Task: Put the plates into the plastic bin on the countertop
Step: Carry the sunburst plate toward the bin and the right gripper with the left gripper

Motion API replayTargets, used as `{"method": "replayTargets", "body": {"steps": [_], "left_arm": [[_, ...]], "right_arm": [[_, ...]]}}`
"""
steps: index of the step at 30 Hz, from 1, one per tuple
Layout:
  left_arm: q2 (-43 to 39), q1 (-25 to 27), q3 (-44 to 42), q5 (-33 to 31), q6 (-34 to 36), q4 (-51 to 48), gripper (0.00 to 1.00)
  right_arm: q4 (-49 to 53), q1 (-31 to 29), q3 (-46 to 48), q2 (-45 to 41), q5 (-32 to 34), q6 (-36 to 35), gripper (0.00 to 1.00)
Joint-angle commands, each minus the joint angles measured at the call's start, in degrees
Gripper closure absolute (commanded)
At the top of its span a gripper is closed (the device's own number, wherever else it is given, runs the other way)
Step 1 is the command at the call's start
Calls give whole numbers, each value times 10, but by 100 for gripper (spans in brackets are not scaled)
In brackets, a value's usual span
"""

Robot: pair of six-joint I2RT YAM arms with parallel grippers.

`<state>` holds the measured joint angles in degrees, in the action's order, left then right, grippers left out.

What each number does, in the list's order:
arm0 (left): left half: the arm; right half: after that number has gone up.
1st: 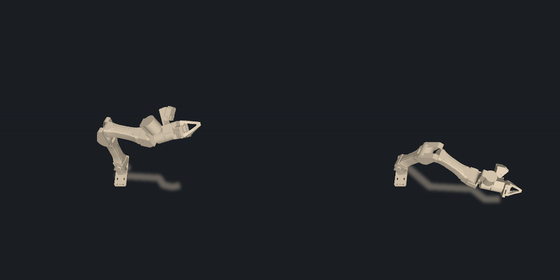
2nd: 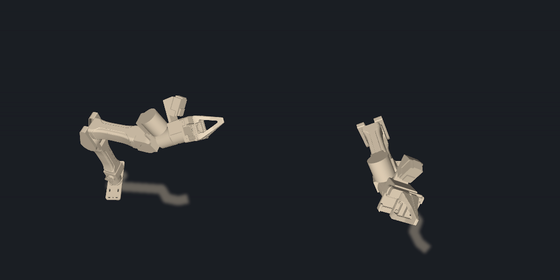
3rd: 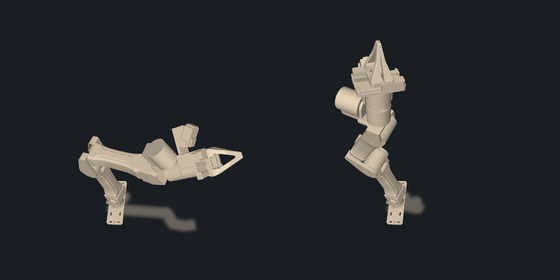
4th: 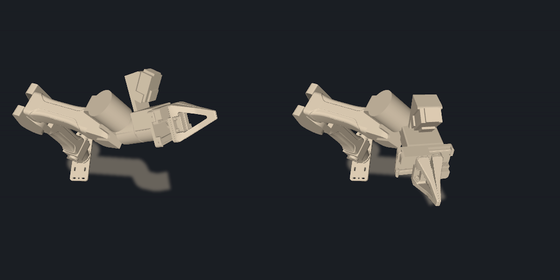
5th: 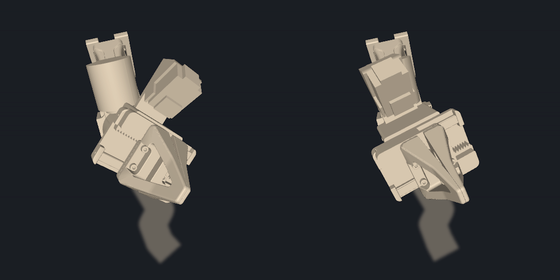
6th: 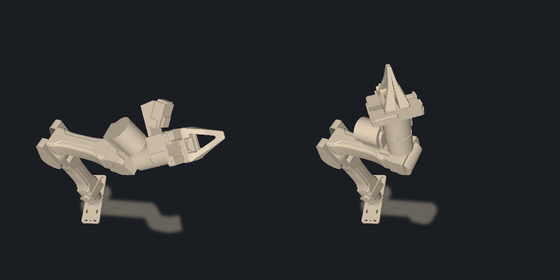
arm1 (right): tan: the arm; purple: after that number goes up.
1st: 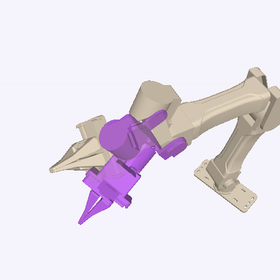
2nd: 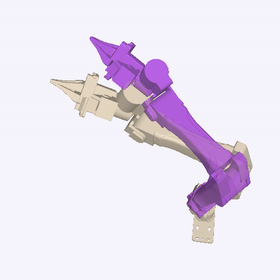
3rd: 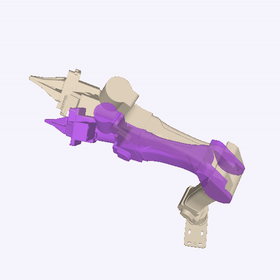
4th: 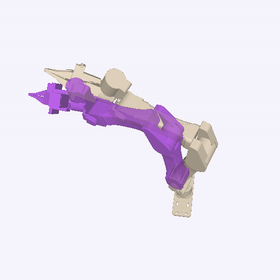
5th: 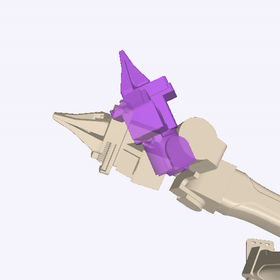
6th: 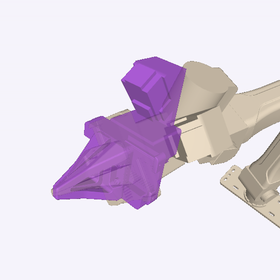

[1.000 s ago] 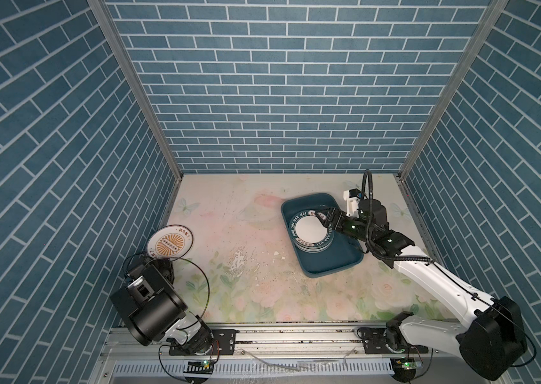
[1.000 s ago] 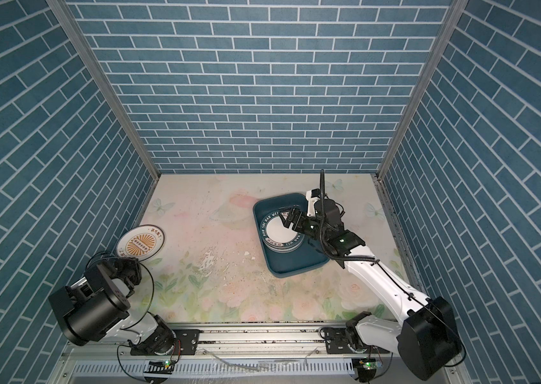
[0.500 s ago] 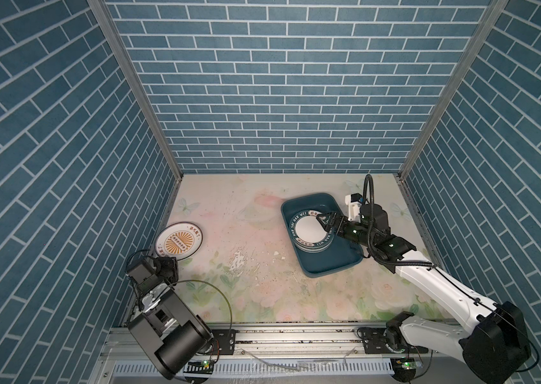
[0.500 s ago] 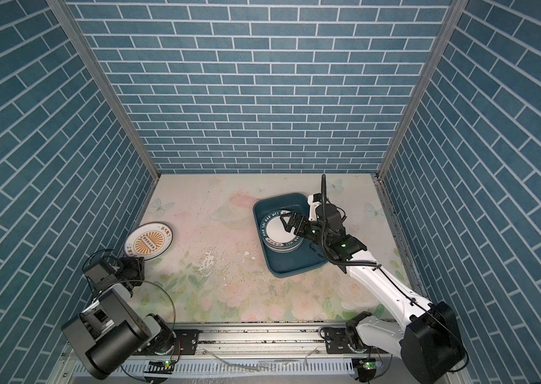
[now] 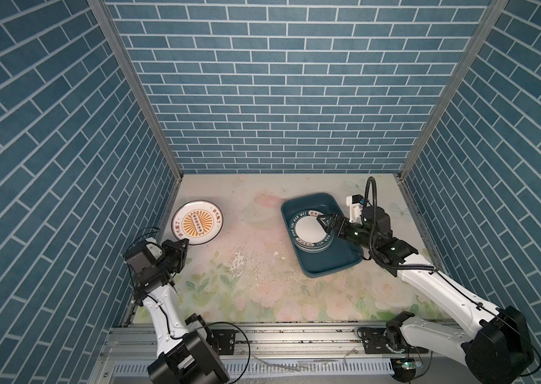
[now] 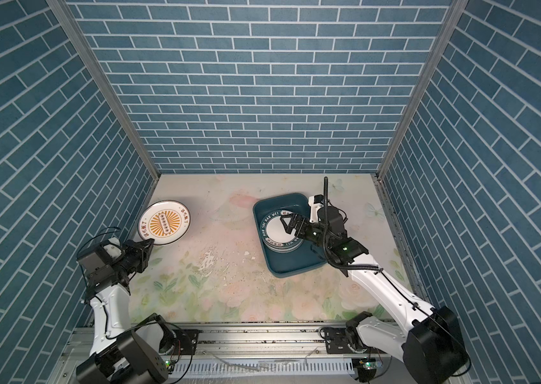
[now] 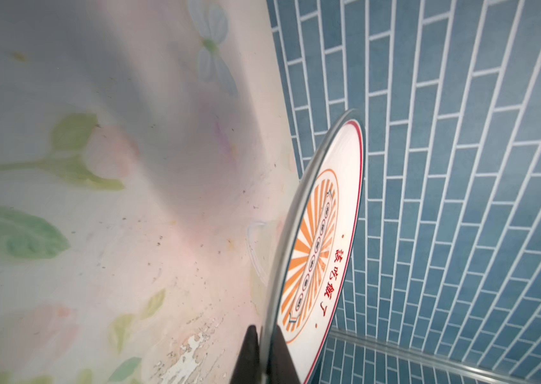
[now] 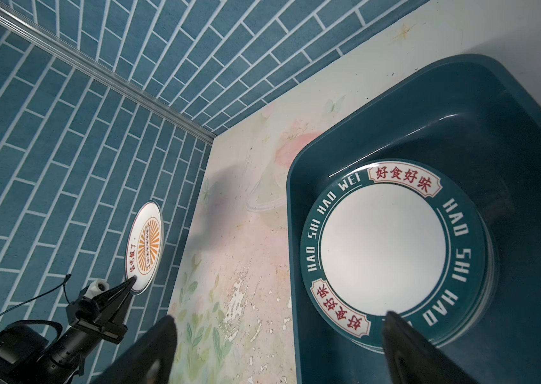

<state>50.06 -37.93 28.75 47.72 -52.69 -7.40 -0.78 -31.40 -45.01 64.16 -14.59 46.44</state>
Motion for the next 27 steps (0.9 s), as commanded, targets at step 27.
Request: {"method": "replayTargets", "body": {"steps": [27], "left_arm": [[82, 349, 138, -25, 39, 2, 100]], "right_arm": [[-4, -2, 5, -31, -18, -12, 5]]}}
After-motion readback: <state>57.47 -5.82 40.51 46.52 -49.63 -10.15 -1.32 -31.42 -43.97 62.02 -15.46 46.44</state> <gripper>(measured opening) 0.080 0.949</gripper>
